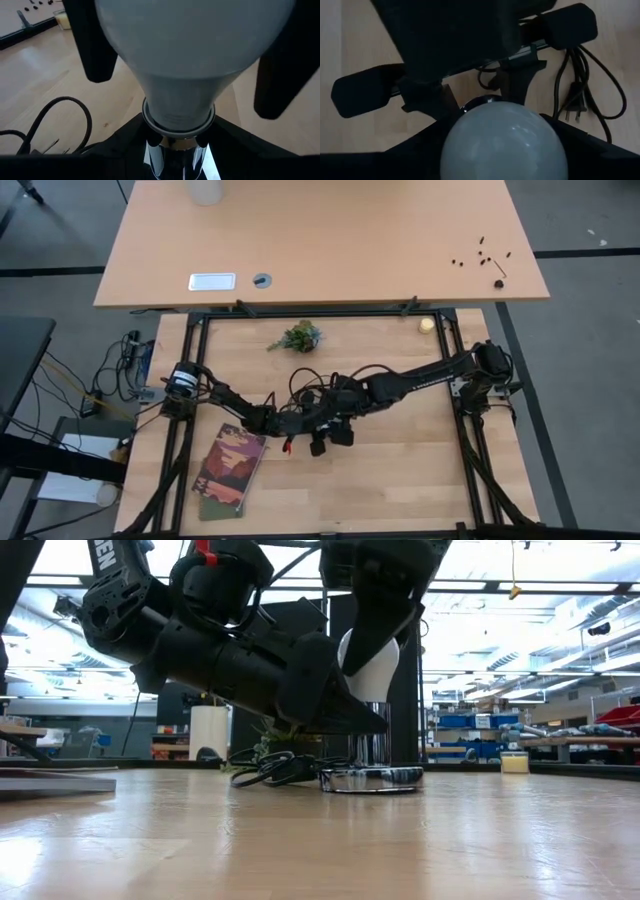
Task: Screw lightbulb
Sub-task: Remove the white lightbulb from the lamp socket
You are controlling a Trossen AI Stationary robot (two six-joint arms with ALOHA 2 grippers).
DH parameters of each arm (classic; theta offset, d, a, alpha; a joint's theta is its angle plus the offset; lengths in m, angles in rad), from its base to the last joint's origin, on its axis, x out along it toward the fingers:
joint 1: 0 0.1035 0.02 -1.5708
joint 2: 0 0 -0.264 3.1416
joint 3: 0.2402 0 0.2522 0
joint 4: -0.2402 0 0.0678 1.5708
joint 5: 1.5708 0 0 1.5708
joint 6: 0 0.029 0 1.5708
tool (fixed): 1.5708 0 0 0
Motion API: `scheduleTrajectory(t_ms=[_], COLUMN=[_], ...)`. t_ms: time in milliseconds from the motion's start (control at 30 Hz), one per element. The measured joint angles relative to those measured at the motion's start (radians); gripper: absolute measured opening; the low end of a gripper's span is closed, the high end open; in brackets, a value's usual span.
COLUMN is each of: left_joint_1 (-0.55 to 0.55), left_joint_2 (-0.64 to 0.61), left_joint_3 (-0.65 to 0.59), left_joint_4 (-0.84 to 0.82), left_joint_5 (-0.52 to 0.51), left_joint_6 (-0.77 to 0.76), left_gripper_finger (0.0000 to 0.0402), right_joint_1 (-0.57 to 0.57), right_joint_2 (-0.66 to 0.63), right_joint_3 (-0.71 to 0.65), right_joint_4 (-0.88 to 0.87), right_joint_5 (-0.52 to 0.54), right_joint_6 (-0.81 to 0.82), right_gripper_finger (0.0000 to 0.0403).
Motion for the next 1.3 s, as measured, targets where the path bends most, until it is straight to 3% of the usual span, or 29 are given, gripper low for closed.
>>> scheduleTrajectory(t_ms=[267,667,800,1000,1200,1300], left_joint_1=[-0.001,-0.001,-0.001,-0.001,-0.002,-0.002], left_joint_2=[0.0,-0.001,-0.001,-0.002,-0.002,-0.002], left_joint_3=[0.0,0.0,0.0,0.001,0.002,0.002], left_joint_4=[0.001,0.007,0.009,0.006,0.002,0.003], left_joint_5=[0.019,0.076,0.086,0.095,0.095,0.094], left_joint_6=[-0.02,-0.018,-0.019,-0.023,-0.03,-0.031], left_gripper_finger=[0.0194,0.0194,0.0194,0.0194,0.0194,0.0194], right_joint_1=[0.0,0.001,0.001,0.011,0.04,0.062], right_joint_2=[0.0,0.001,0.001,0.0,-0.001,-0.001], right_joint_3=[0.002,0.0,0.0,0.0,0.001,0.002], right_joint_4=[-0.016,-0.013,-0.021,-0.001,-0.006,-0.006], right_joint_5=[-0.054,-0.145,-0.144,-0.145,-0.161,-0.09], right_joint_6=[-0.153,-0.926,-1.059,-0.924,-0.694,-0.519], right_gripper_finger=[0.0285,0.0282,0.0282,0.0301,0.0367,0.0394])
